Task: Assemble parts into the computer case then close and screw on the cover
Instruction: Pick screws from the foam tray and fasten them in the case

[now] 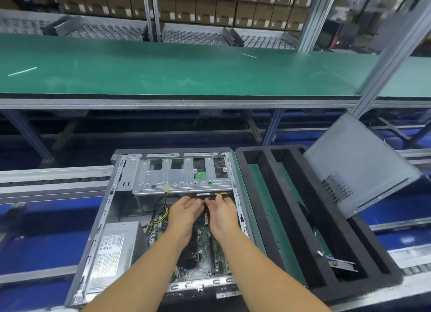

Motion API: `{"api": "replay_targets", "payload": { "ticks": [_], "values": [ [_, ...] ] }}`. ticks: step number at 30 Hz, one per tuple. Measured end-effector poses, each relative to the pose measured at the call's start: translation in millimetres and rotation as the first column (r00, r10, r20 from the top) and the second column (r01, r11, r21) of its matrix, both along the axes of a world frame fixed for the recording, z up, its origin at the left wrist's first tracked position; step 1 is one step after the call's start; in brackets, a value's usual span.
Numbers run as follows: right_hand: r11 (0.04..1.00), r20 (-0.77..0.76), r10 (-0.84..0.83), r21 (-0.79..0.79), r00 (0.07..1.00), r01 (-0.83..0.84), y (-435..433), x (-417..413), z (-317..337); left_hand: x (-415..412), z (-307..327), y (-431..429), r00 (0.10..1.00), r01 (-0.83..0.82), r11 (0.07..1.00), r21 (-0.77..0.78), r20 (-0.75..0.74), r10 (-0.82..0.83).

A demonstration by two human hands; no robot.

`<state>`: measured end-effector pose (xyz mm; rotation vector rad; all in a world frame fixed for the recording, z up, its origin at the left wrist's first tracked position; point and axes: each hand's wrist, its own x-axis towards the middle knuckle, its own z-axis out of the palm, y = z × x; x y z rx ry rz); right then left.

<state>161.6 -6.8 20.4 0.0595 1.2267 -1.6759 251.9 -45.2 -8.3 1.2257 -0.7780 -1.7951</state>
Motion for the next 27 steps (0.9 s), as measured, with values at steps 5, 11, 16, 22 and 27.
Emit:
{"api": "replay_targets", "payload": {
  "ticks": [5,11,16,22,27],
  "values": [
    [0.999,0.018,0.045,0.006,0.999,-0.045,-1,-2,-8,-1,-7,-1,0.998,-0.036,0.998,0.043,-0.057,0.039],
    [0.996,0.049,0.089,-0.03,0.995,-0.087,1,-4,-10,2,-3,0,0.995,-0.072,0.997,0.036,-0.067,0.074],
    [0.988,0.0,0.15,0.024,0.989,-0.15,4,1,-4,2,-3,2,0.999,-0.048,0.998,0.032,0.001,0.048],
    [0.816,-0.399,0.565,0.405,0.723,-0.414,28,15,12,4,1,5,0.944,0.016,0.998,-0.054,0.33,0.003],
    [0.561,-0.601,0.796,0.685,0.075,-0.465,60,4,22,16,14,14,0.626,0.517,0.824,-0.231,0.758,-0.181]
  ]
}}
